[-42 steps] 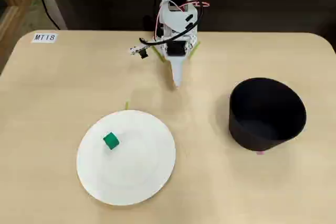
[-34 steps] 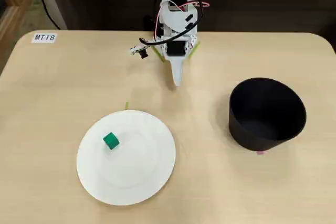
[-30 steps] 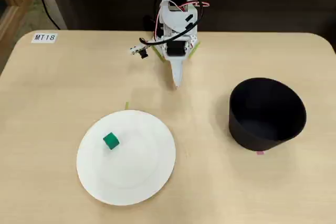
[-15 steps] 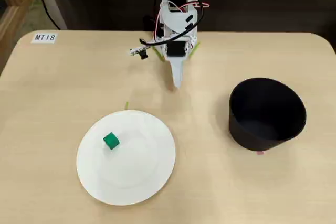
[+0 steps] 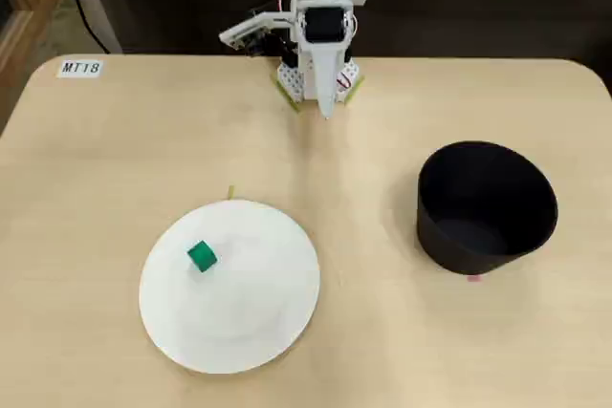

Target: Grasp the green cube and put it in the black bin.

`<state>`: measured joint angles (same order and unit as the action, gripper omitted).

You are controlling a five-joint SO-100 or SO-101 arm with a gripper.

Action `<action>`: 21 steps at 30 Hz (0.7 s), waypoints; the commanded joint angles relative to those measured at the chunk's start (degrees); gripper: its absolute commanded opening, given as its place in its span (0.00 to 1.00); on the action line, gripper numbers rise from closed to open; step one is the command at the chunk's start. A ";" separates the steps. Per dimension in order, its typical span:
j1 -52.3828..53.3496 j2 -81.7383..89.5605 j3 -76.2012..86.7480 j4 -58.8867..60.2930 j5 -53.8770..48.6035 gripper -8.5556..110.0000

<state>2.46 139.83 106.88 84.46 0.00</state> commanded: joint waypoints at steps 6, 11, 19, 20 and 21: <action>10.72 -33.22 -32.87 8.35 4.31 0.07; 13.97 -43.51 -34.98 8.44 7.38 0.07; 18.54 -53.53 -35.07 3.43 8.17 0.07; 19.16 -54.93 -35.42 3.25 7.82 0.07; 19.86 -56.34 -36.21 3.60 7.38 0.07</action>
<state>20.74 84.90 73.92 88.59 8.09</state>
